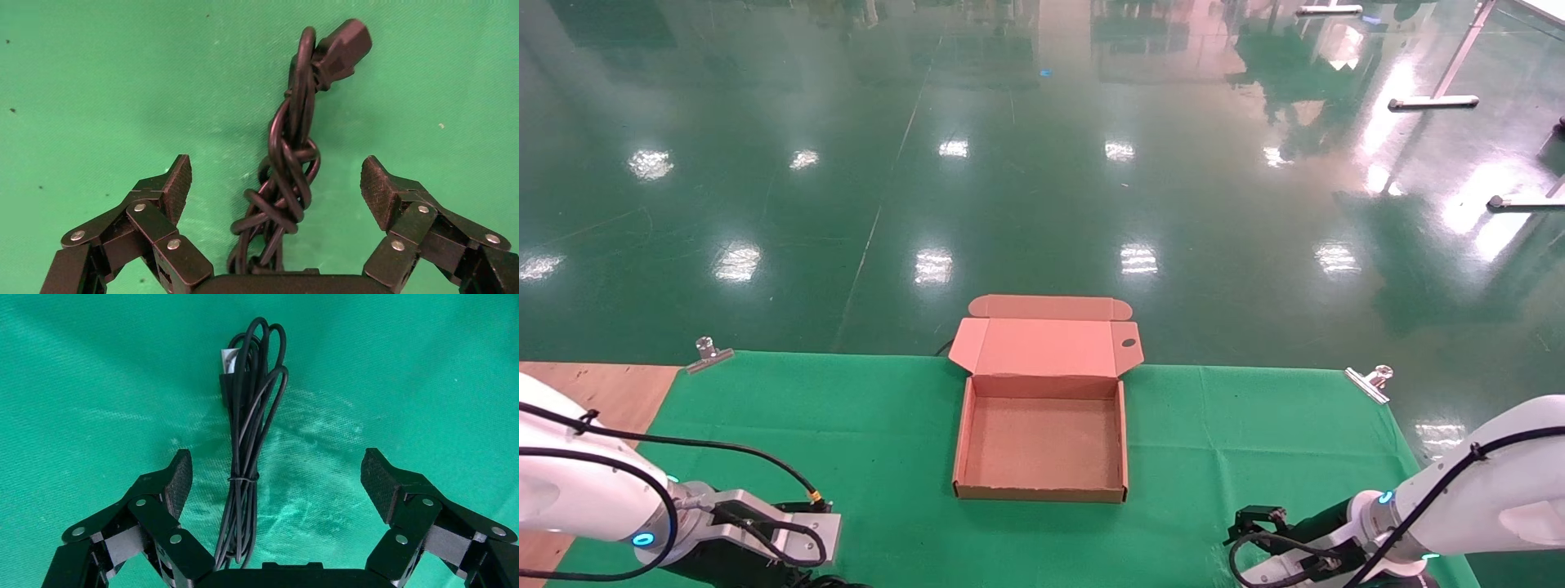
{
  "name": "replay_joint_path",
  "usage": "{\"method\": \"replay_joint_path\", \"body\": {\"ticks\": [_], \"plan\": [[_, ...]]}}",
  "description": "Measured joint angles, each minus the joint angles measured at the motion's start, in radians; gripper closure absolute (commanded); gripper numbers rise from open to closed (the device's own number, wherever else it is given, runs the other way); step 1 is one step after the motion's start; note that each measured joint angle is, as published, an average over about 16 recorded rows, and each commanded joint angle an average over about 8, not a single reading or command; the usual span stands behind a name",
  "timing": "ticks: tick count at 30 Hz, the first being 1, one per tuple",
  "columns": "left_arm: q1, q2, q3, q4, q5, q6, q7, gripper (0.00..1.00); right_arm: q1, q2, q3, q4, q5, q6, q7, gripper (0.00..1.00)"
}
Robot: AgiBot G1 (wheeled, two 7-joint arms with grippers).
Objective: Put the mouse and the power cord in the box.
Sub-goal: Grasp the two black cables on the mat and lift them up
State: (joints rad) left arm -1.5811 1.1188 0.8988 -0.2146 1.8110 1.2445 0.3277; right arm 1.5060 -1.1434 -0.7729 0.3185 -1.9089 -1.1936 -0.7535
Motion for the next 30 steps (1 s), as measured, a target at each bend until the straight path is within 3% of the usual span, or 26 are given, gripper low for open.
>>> {"method": "replay_joint_path", "body": {"ticks": [3, 6, 30], "plan": [[-0.007, 0.004, -0.002, 0.028, -0.004, 0.002, 0.022, 0.62, 0.014, -0.017, 0.003, -0.05, 0.005, 0.007, -0.027, 0.91], [-0.014, 0.006, -0.005, 0.052, -0.008, 0.005, 0.041, 0.99, 0.029, -0.03, 0.006, -0.093, 0.011, 0.008, -0.048, 1.0], [-0.04, 0.027, -0.01, 0.156, -0.015, 0.004, 0.105, 1.0, 0.083, -0.057, 0.018, -0.26, 0.031, -0.01, -0.146, 1.0]]}}
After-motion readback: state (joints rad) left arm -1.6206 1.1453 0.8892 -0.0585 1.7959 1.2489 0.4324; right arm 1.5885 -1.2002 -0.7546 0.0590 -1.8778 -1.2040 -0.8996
